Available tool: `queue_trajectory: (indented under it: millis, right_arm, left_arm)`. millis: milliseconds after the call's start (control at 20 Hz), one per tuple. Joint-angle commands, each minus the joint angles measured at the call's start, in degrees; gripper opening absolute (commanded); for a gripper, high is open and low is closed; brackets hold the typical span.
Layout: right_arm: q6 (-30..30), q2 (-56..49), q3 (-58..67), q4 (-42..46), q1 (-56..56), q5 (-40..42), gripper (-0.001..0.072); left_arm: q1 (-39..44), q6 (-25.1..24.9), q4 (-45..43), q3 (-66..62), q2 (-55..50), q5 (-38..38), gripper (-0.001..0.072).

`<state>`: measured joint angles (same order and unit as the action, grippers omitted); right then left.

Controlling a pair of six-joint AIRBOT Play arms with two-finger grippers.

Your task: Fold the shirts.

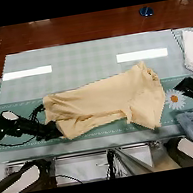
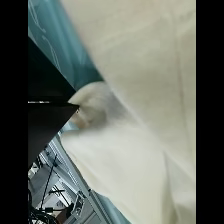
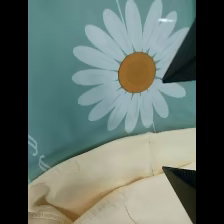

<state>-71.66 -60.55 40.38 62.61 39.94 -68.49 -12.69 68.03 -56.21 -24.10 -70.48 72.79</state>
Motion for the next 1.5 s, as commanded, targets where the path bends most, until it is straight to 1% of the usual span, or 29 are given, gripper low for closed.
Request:
queue_trajectory:
  millis: [0, 50, 100, 350, 550, 600, 650, 700, 750, 850, 1000, 1050, 1150, 1300, 1450]
  right_arm:
    - [3.28, -5.07, -1.29, -7.50, 1.62, -0.15, 0.0571]
    - [3.45, -6.45, -1.29, -9.01, 1.60, 0.33, 0.0560]
    - [3.43, -7.76, -1.29, -9.68, 1.62, 0.96, 0.0523]
    - [3.43, -14.93, -1.29, -9.81, 1.40, 1.55, 0.0523]
    - [3.19, -19.02, -1.29, -9.77, -3.78, 5.90, 0.0522]
    - [2.84, -19.96, -1.29, -9.75, -5.70, 7.06, 0.0480]
    - [2.25, -20.74, -1.29, -9.60, -7.30, 7.87, 0.0317]
    - [1.38, -21.20, -1.29, -9.49, -8.48, 8.61, 0.0185]
    - [1.40, -21.03, -1.27, -9.64, -8.68, 8.74, 0.0093]
    - [1.81, -18.91, -1.27, -8.92, -8.57, 8.02, 0.0032]
    - [3.76, -11.26, -1.16, -8.76, -8.57, 6.93, 0.0026]
    - [3.87, -7.37, -1.16, -9.70, -8.57, 6.82, 0.0025]
    - [4.31, 0.76, -0.44, -13.38, -8.59, 6.82, 0.0024]
    - [4.90, 12.72, 5.35, -24.44, -8.63, 7.43, 0.0023]
    - [4.44, 19.39, 17.66, -38.75, -8.63, 10.51, 0.0023]
  left_arm:
    - [-0.04, -0.92, 0.11, -0.92, 0.48, -4.59, 0.0024]
    - [-0.04, -0.92, 0.09, -1.51, 0.48, -4.28, 0.0025]
    - [-0.04, -0.92, 0.11, -2.19, 0.48, -4.13, 0.0024]
    - [-0.04, -0.90, 0.22, -4.55, 0.46, -3.58, 0.0024]
    - [-0.04, -0.90, 0.35, -4.63, 0.46, -2.75, 0.0025]
    - [-0.04, -0.87, 0.35, -4.63, 0.46, -2.58, 0.0024]
    - [-0.04, -0.85, 0.35, -4.63, 0.46, -2.32, 0.0024]
    - [-0.04, -0.85, 0.33, -4.63, 0.46, -1.99, 0.0025]
    - [-0.04, -0.90, 0.33, -4.66, 0.48, -1.62, 0.0024]
    - [-0.04, -0.90, 0.31, -5.01, 0.48, -1.33, 0.0024]
    - [-0.04, -0.90, 0.35, -8.02, 0.70, 0.02, 0.0023]
    - [-0.11, -0.90, 0.76, -10.08, 1.38, 0.92, 0.0023]
    - [-1.18, -0.92, 4.22, -16.85, 4.74, 2.73, 0.0023]
    - [-5.51, -0.63, 13.64, -31.34, 12.26, 2.71, 0.0022]
    - [-10.62, 1.33, 21.57, -49.48, 19.37, -0.83, 0.0022]
